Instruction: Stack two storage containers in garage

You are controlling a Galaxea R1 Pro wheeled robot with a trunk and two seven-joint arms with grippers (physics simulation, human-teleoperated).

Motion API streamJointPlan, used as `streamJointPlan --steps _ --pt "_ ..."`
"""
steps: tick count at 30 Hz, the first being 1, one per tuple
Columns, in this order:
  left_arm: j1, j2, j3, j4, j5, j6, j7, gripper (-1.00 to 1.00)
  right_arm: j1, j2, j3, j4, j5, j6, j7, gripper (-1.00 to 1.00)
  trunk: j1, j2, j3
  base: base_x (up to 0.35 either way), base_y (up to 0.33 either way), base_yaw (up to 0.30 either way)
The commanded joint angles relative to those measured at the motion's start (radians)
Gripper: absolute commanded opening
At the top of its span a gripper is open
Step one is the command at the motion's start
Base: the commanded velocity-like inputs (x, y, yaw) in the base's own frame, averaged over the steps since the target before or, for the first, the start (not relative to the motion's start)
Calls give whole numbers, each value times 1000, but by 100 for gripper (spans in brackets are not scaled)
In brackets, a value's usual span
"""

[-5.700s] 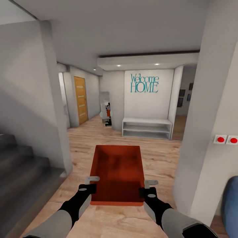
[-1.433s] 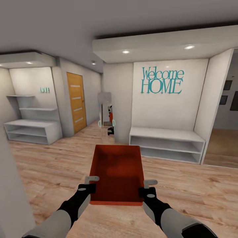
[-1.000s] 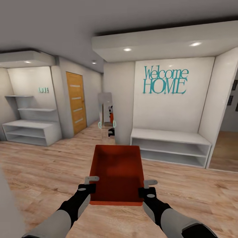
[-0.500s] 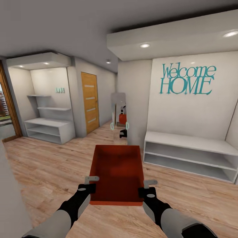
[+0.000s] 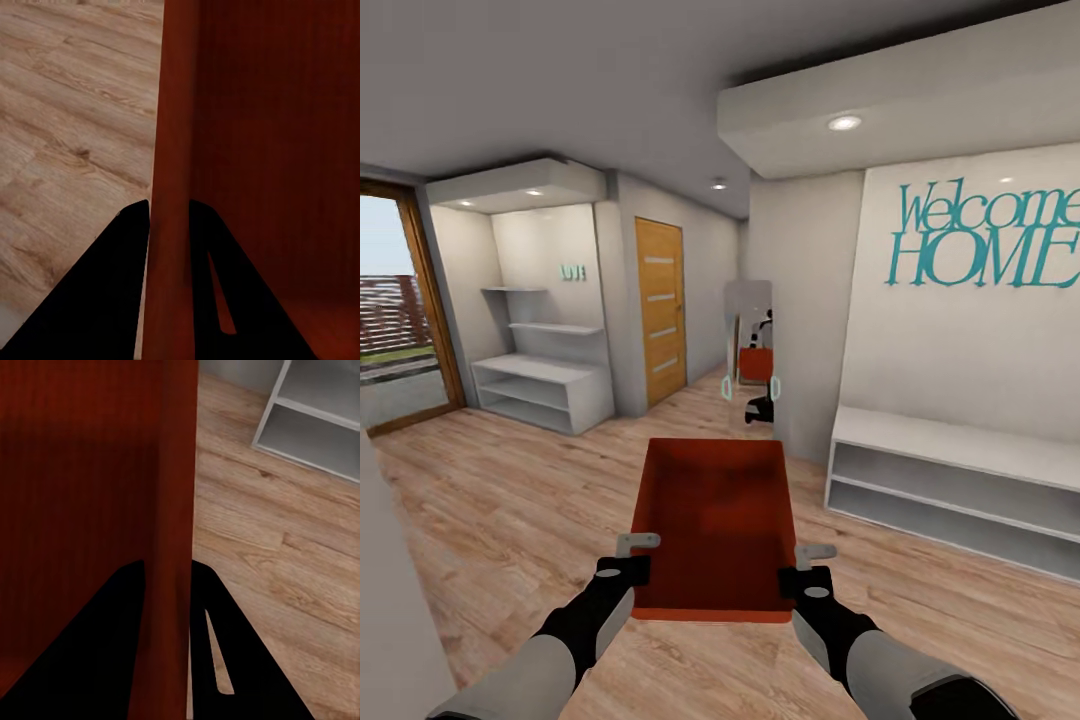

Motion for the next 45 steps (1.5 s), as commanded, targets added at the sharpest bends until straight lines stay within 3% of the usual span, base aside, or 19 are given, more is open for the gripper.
streamJointPlan --steps 1,22,45 --pt "-1 0 18 -2 85 9 33 -100 0 16 13 -3 0 -3 12 -100 1 -1 -1 324 0 12" --pt "-1 1 17 -3 85 9 33 -100 0 16 11 -3 -1 -8 12 -100 1 -1 -1 324 0 8" --pt "-1 0 17 -3 85 9 33 -100 0 16 11 -3 -1 -8 12 -100 1 -1 -1 324 0 250"
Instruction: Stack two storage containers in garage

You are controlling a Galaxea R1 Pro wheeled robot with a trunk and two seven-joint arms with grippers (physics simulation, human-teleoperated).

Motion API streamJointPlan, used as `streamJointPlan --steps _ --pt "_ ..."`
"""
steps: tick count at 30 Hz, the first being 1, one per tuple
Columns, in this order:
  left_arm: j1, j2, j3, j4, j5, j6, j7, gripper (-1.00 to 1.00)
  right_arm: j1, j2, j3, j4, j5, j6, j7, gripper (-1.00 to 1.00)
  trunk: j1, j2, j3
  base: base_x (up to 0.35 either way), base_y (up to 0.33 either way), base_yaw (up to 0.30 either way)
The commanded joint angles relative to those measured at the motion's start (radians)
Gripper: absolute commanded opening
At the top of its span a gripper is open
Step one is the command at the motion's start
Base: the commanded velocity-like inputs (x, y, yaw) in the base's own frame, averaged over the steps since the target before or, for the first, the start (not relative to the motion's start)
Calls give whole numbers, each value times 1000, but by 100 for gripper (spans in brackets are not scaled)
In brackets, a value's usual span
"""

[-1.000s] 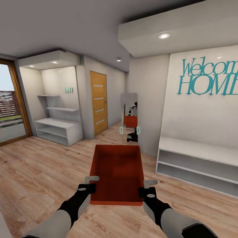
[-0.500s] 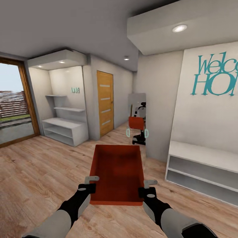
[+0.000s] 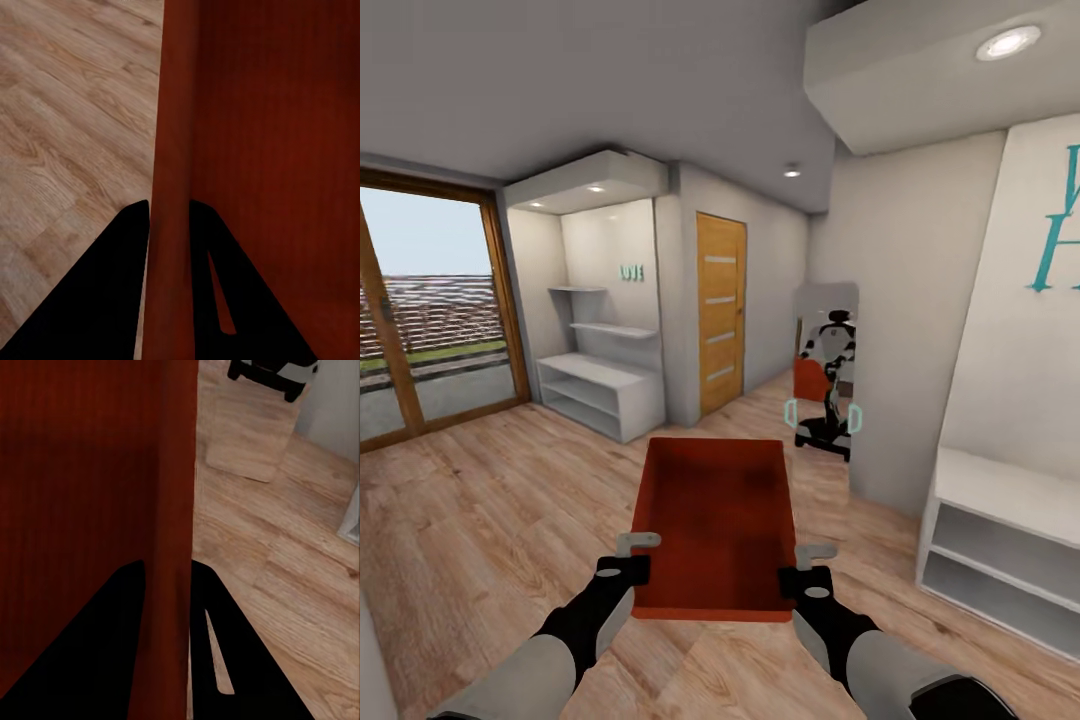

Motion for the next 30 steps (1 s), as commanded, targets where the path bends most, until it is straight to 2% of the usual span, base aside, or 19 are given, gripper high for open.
streamJointPlan --steps 1,24,30 --pt "-1 0 17 -1 88 9 33 -100 0 16 10 -4 3 -3 12 -100 1 -1 -1 324 0 98" --pt "-1 1 17 -1 88 9 33 -100 0 16 10 -4 3 -3 11 -100 1 -1 -1 324 0 8" --pt "-1 1 17 -1 88 9 33 -100 0 16 10 -4 1 -3 10 -100 1 -1 -1 324 0 222"
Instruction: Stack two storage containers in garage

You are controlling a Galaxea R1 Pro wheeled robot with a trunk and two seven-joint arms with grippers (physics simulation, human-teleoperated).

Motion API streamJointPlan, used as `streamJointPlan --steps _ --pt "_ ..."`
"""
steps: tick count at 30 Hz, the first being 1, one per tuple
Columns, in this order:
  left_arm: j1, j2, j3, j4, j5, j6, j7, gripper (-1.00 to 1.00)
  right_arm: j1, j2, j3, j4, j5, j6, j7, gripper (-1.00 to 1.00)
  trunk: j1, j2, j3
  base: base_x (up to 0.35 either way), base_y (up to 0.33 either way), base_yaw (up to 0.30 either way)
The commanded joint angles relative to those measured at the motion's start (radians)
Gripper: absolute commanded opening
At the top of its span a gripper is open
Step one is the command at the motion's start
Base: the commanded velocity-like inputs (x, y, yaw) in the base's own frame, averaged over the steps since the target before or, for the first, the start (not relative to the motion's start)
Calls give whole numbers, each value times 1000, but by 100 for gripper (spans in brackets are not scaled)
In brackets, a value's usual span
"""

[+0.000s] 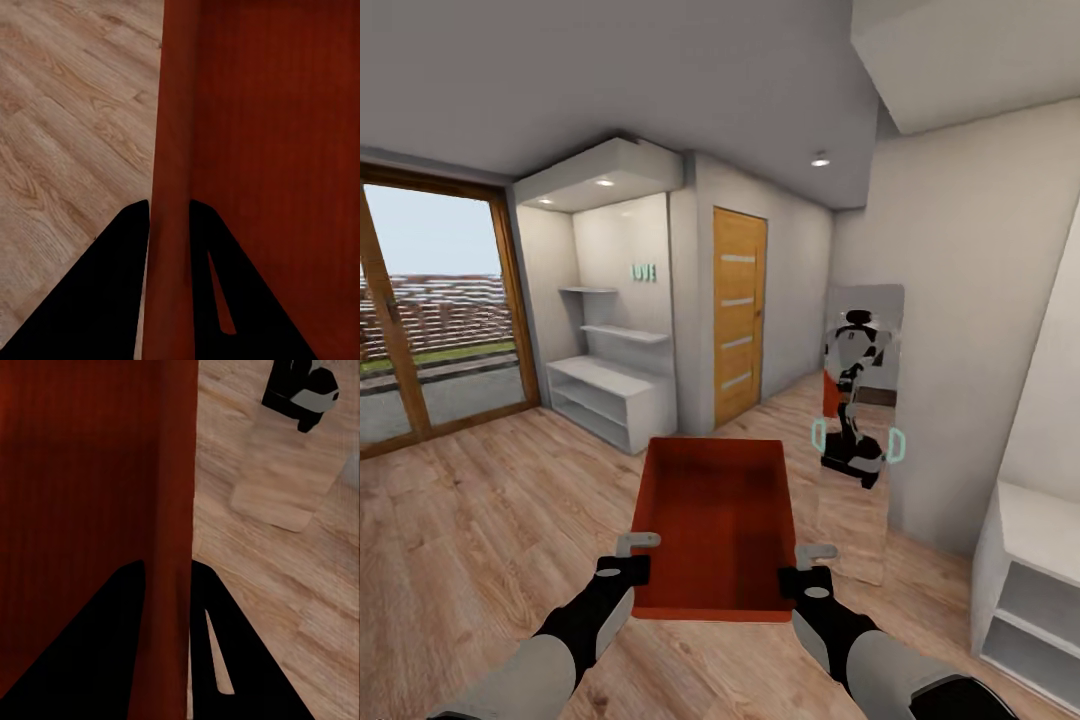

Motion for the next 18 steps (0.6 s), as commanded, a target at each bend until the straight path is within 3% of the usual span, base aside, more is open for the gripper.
streamJointPlan --steps 1,15,18 --pt "-1 0 17 -1 89 9 33 -100 0 16 9 -4 3 -3 11 -100 1 -1 -1 324 0 269" --pt "-1 0 17 -2 89 9 33 -100 0 16 9 -4 3 -3 11 -100 1 -1 -1 324 0 273" --pt "-1 0 17 -2 89 9 33 -100 0 16 9 -4 3 -3 11 -100 1 -1 -1 324 0 107"
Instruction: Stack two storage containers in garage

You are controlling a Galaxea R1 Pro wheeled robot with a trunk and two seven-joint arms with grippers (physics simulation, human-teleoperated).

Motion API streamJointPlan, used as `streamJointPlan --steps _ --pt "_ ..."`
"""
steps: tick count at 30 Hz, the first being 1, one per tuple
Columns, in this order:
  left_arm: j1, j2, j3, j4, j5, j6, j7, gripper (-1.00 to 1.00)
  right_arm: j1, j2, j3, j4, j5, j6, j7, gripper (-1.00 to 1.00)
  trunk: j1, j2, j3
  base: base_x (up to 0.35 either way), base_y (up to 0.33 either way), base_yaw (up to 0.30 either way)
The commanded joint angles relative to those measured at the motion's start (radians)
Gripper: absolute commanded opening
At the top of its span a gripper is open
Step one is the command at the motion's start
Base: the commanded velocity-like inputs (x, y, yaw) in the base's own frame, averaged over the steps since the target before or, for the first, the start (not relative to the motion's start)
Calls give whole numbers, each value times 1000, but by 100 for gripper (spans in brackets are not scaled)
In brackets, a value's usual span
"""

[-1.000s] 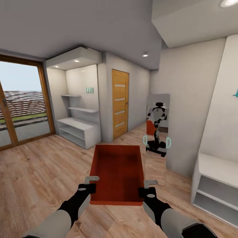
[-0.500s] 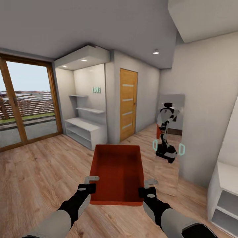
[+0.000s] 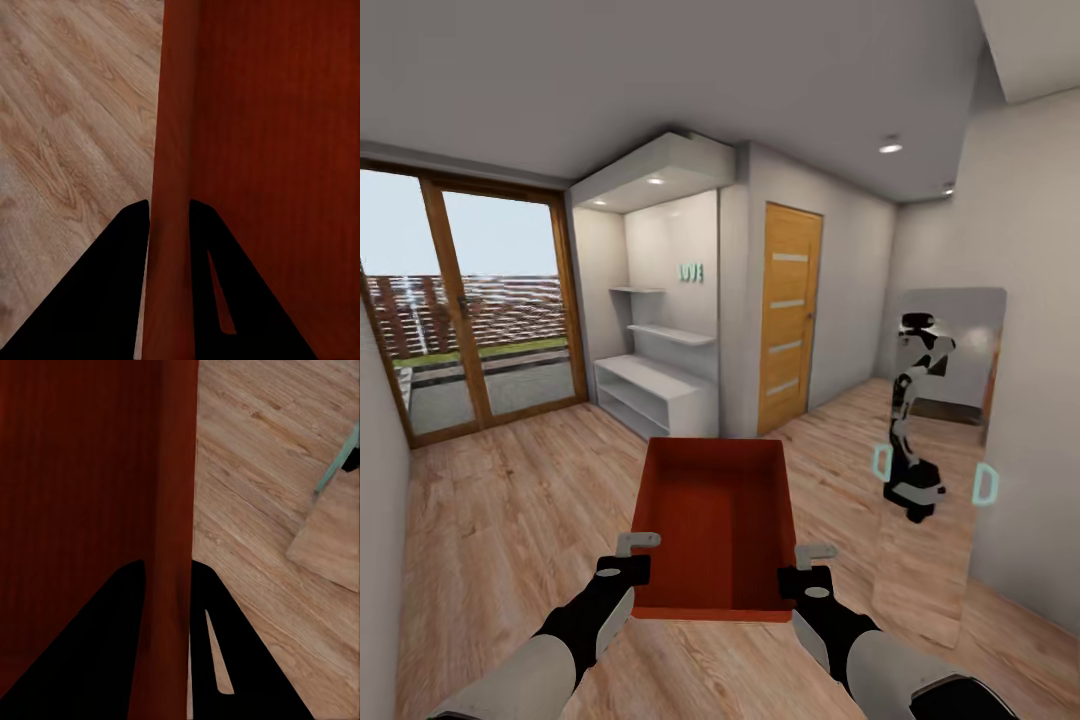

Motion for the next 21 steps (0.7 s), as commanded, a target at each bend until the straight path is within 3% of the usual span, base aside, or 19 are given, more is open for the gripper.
streamJointPlan --steps 1,21 --pt "-1 0 17 -2 89 9 33 -100 0 16 11 -3 1 -3 10 -100 1 -1 -1 324 0 46" --pt "-1 1 17 -2 89 9 33 -100 0 16 11 -3 1 -1 10 -100 1 -1 -1 324 0 5"
